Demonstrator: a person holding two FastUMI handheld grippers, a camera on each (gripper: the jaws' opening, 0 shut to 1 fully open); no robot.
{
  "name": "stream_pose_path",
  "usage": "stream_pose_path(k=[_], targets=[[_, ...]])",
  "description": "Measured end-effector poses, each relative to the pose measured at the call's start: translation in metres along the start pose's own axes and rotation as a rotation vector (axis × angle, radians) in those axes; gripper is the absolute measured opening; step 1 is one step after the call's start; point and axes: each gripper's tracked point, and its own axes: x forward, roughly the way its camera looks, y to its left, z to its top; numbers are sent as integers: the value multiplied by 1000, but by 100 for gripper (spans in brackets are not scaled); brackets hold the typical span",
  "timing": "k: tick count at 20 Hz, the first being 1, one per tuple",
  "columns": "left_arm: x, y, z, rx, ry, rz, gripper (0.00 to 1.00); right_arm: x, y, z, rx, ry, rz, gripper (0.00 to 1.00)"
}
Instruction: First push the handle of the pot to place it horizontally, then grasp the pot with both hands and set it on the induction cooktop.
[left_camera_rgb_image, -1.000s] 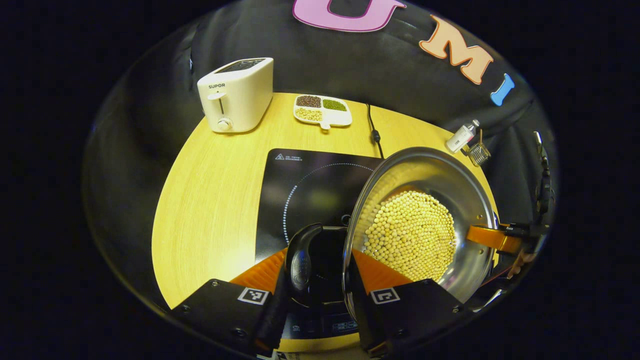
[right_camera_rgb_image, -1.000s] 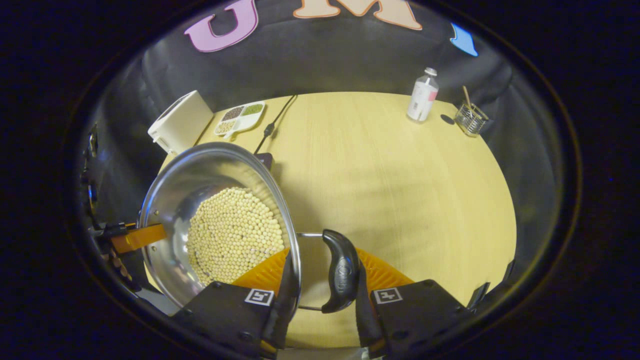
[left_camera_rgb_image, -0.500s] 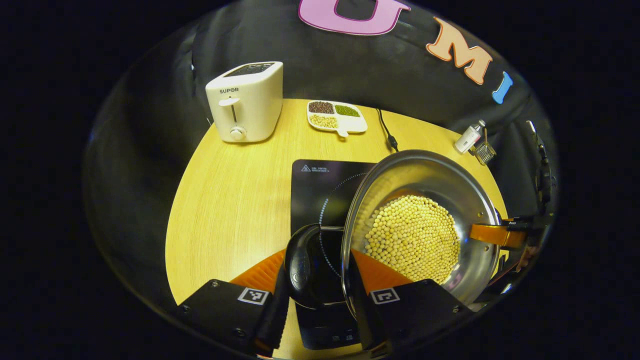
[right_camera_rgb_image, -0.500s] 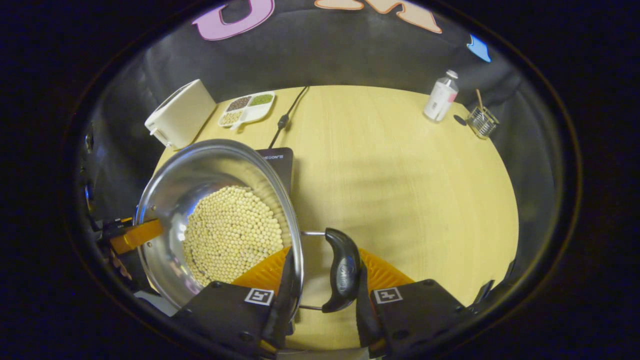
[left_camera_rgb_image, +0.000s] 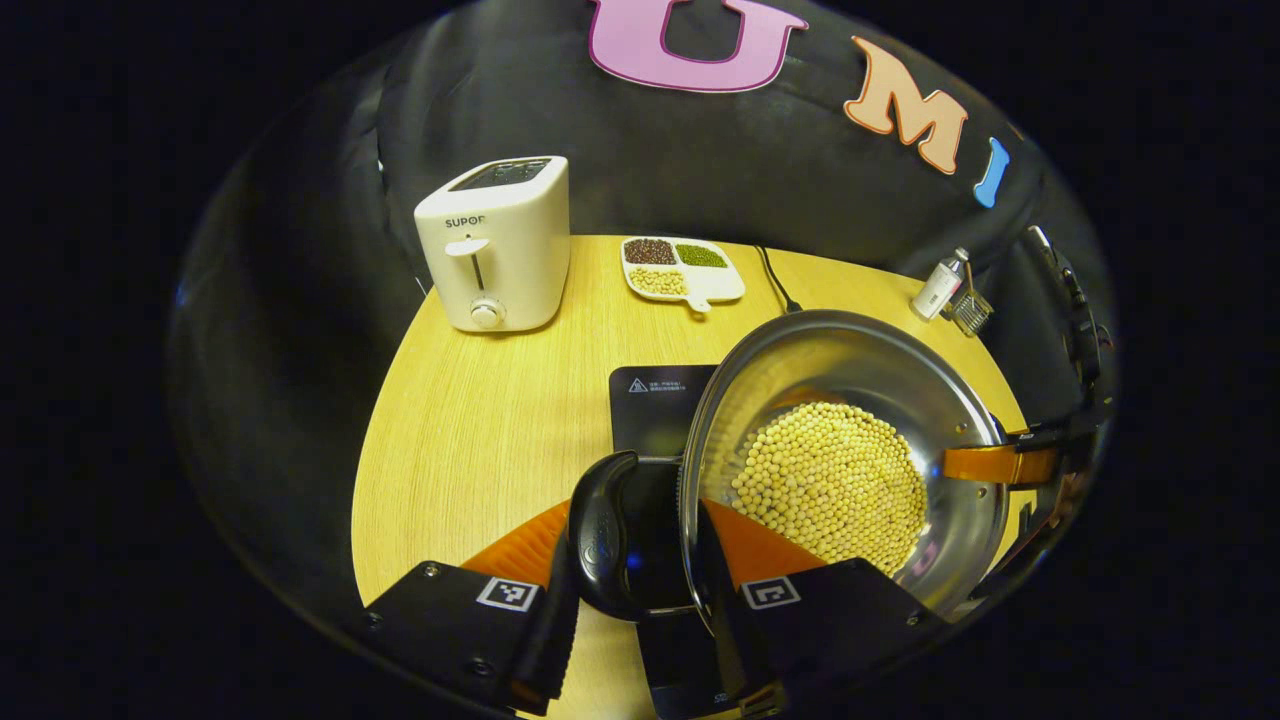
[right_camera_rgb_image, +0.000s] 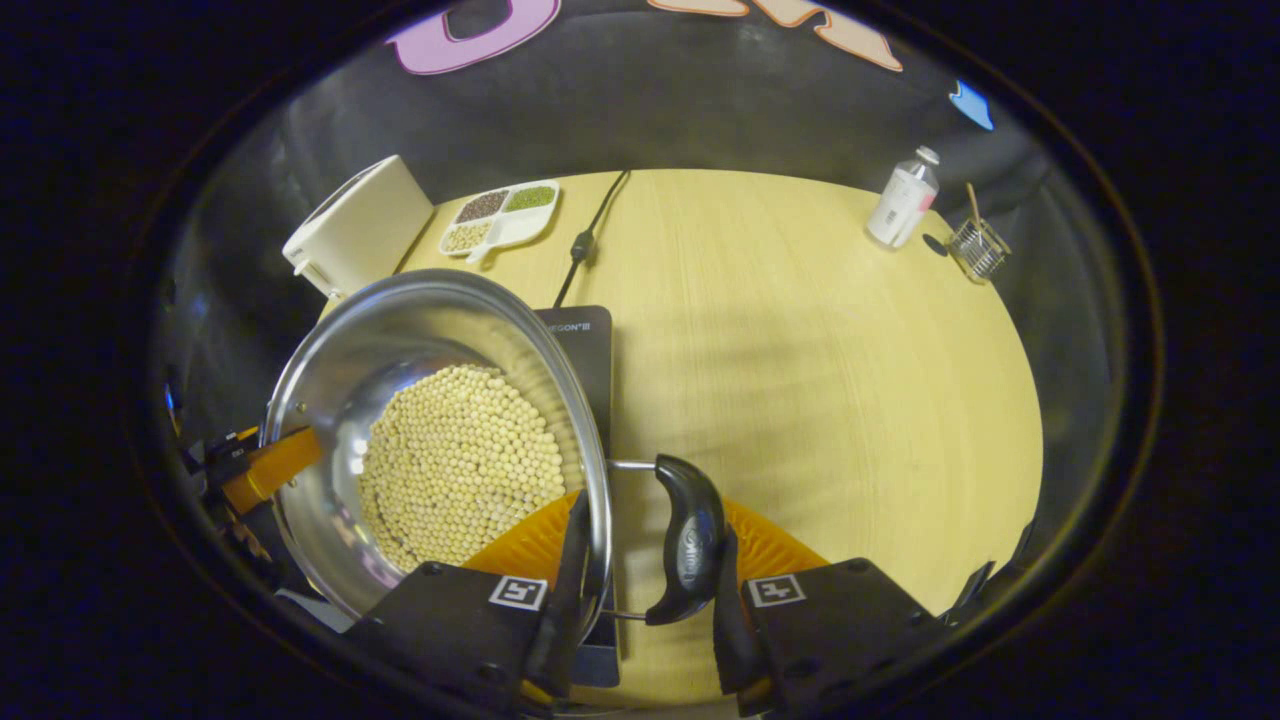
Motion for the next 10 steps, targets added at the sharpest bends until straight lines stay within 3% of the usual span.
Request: stream_pose_path(k=[7, 8, 10], targets=[[5, 5, 8, 11, -24, 0, 60, -1, -1, 0, 4, -24, -2, 53], [4, 5, 7, 11, -20, 3, 61, -1, -1, 0, 3, -30, 0, 58], [5, 5, 9, 11, -17, 10, 61, -1, -1, 1, 1, -37, 10, 53]])
